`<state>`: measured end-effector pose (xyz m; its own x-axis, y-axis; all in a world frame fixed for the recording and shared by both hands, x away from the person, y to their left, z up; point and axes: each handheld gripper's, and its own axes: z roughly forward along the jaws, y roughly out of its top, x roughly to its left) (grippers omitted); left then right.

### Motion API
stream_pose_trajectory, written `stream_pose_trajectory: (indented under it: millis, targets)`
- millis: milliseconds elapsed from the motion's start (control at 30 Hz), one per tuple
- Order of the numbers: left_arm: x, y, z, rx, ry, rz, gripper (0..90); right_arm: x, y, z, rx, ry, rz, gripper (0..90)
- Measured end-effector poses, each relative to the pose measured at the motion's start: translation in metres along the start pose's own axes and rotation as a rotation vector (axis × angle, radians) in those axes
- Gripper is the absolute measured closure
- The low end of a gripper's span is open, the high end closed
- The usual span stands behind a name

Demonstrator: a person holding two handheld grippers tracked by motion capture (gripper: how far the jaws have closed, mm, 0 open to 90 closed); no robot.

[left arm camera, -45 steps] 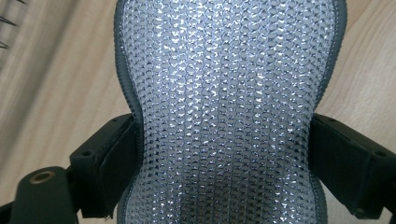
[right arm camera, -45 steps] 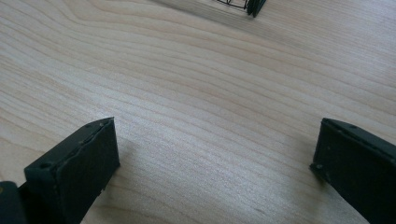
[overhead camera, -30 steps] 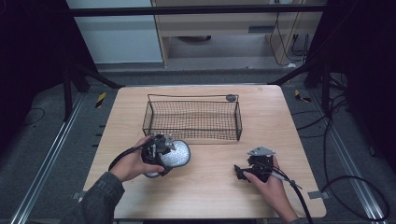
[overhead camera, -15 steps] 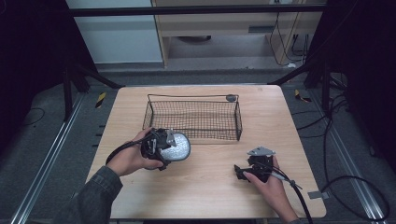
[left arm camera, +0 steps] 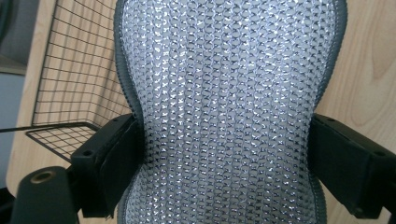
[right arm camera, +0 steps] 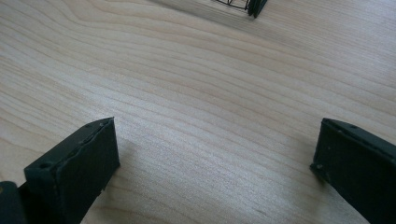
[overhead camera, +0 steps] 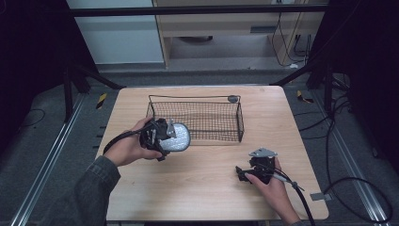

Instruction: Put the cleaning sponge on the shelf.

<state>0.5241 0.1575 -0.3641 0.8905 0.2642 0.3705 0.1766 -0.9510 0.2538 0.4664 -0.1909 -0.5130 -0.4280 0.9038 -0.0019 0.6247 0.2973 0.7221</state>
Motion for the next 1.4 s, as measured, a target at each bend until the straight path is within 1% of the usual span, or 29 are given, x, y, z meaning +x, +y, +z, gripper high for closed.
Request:
stream_pose_trajectory:
  millis: [267,300,333,500,600,733,800,933,1000,1133,1233,1267,1400]
  targets:
    - [0.01,0.01,-0.005,-0.006,0.029,0.028,12.2,0.0,0.0,0.0,0.001,0.001,0.001,0.4]
    - [0.012,0.011,-0.006,-0.004,0.031,0.027,12.2,0.0,0.0,0.0,0.001,0.001,0.001,0.4]
    - [0.014,0.012,-0.006,-0.002,0.039,0.036,12.2,0.0,0.0,0.0,0.002,0.001,0.002,0.4]
    - [0.025,0.016,-0.008,0.001,0.053,0.039,12.2,0.0,0.0,0.0,0.001,0.001,0.002,0.4]
    - [0.031,0.018,-0.011,-0.006,0.064,0.037,12.1,0.0,0.0,0.0,0.001,0.001,0.001,0.4]
    - [0.037,0.02,-0.012,-0.016,0.066,0.04,12.1,-0.001,-0.001,-0.001,0.002,0.005,-0.007,0.4]
    - [0.041,0.02,-0.012,-0.014,0.07,0.046,12.1,-0.002,-0.001,-0.001,0.003,0.006,-0.007,0.4]
    - [0.051,0.017,-0.009,-0.016,0.078,0.033,12.1,-0.003,-0.001,-0.001,0.001,0.007,-0.004,0.5]
    - [0.055,0.017,-0.008,-0.017,0.084,0.035,12.1,-0.003,-0.002,-0.002,0.001,0.006,-0.004,0.5]
    - [0.062,0.02,-0.005,-0.016,0.091,0.048,12.1,-0.005,-0.003,-0.003,0.0,-0.001,-0.006,0.5]
    - [0.067,0.023,-0.003,-0.026,0.096,0.045,12.1,-0.005,-0.004,-0.004,0.001,-0.005,0.001,0.5]
    - [0.068,0.023,-0.002,-0.029,0.104,0.048,12.1,-0.006,-0.004,-0.004,0.001,-0.007,0.001,0.5]
    - [0.074,0.025,-0.001,-0.028,0.116,0.049,12.1,-0.006,-0.005,-0.005,0.001,-0.009,0.006,0.5]
